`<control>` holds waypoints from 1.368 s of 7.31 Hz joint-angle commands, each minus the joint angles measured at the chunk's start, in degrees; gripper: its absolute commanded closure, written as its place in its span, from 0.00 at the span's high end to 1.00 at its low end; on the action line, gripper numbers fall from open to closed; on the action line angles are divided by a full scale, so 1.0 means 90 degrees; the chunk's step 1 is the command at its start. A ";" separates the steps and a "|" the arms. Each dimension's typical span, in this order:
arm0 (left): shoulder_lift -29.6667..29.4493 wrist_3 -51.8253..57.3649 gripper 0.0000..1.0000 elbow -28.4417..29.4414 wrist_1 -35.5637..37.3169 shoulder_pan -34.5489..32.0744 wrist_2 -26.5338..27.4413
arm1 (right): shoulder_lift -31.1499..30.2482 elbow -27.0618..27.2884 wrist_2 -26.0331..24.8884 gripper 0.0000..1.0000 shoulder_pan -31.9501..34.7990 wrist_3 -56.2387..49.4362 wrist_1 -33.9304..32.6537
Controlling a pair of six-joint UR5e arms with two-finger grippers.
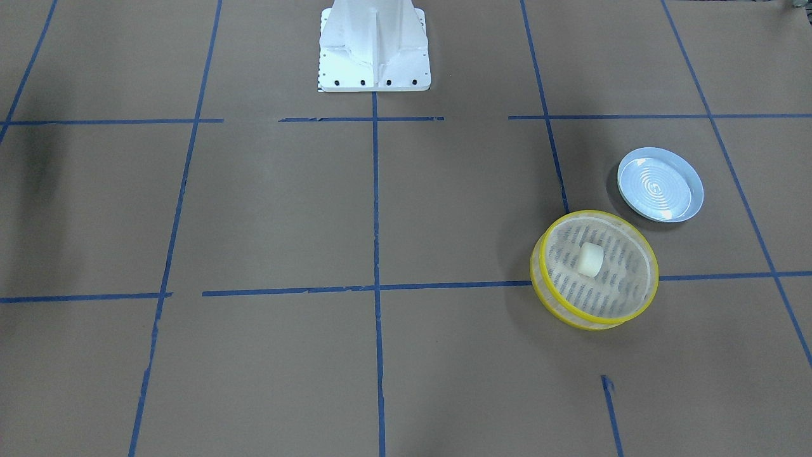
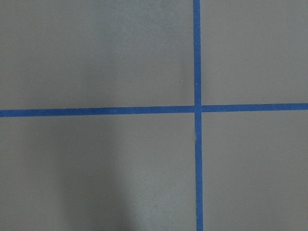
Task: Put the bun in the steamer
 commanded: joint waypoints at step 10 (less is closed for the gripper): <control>0.0559 -0.0015 1.00 -0.0033 0.0425 -0.0049 -0.0676 | 0.0000 0.0000 0.0000 1.00 0.0005 0.0000 0.0000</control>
